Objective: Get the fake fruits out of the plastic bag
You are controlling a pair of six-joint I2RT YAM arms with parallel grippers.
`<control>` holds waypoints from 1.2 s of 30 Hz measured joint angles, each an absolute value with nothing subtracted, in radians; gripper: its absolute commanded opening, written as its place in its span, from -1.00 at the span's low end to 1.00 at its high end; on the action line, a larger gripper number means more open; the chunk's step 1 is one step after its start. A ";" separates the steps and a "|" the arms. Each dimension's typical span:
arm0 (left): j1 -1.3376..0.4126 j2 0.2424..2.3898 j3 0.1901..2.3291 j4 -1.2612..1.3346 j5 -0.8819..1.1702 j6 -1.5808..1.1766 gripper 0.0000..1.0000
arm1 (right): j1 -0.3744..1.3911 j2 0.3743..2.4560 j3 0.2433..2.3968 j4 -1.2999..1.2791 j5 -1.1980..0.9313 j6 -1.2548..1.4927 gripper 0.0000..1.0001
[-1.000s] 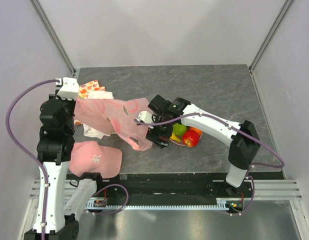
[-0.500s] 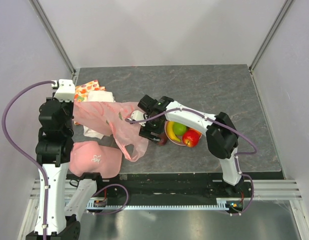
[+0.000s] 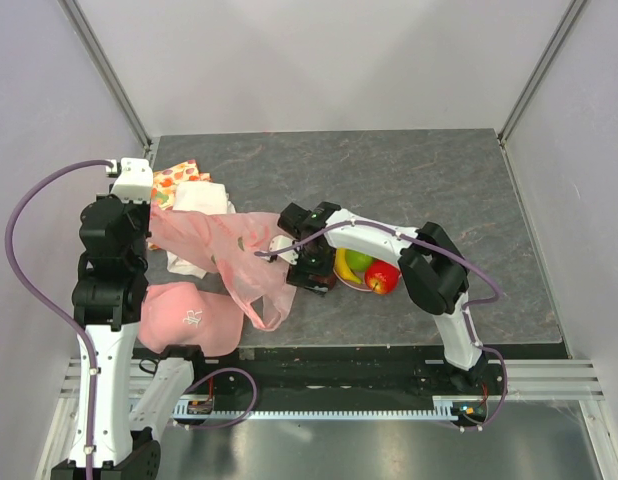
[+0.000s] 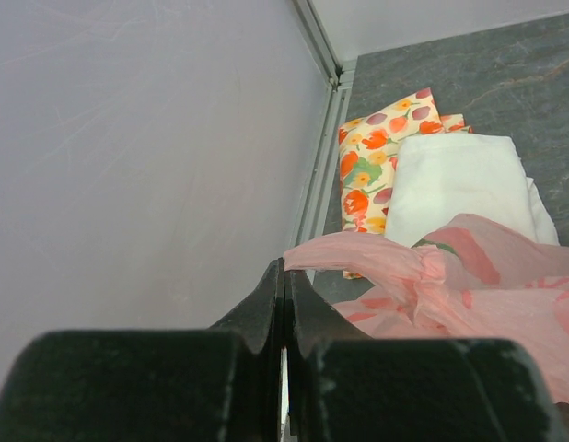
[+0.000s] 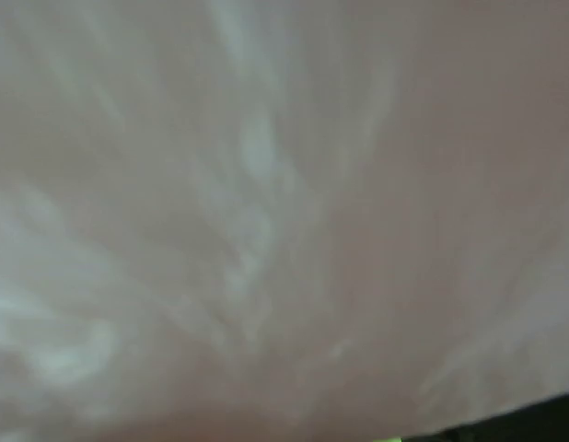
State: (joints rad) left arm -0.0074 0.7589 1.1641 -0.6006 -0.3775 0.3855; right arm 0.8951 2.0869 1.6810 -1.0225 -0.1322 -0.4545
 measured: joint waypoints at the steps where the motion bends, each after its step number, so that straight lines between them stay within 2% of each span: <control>1: -0.007 0.759 1.164 -0.601 -0.371 0.382 -0.97 | 0.895 2.087 1.666 -1.021 -0.126 -0.462 0.68; 4: -0.007 0.761 1.164 -0.601 -0.361 0.378 -0.97 | 0.898 2.088 1.638 -1.016 -0.110 -0.481 0.28; 5: -0.007 0.761 1.164 -0.601 -0.360 0.377 -0.97 | 0.900 2.088 1.635 -1.015 -0.104 -0.488 0.05; 8: -0.007 0.764 1.164 -0.602 -0.356 0.377 -0.97 | 0.908 2.088 1.635 -1.013 -0.094 -0.504 -0.17; 13: -0.007 0.766 1.162 -0.601 -0.345 0.374 -0.97 | 0.951 2.052 1.639 -1.027 -0.074 -0.560 -0.24; 18: -0.007 0.772 1.152 -0.599 -0.328 0.363 -0.97 | 1.019 1.931 1.637 -1.058 -0.056 -0.648 -0.23; 24: -0.007 0.779 1.145 -0.593 -0.308 0.357 -0.97 | 1.071 1.773 1.551 -1.090 0.071 -0.772 -0.22; 36: -0.007 0.781 1.127 -0.584 -0.282 0.337 -0.97 | 1.083 1.784 1.383 -1.110 0.326 -0.888 -0.22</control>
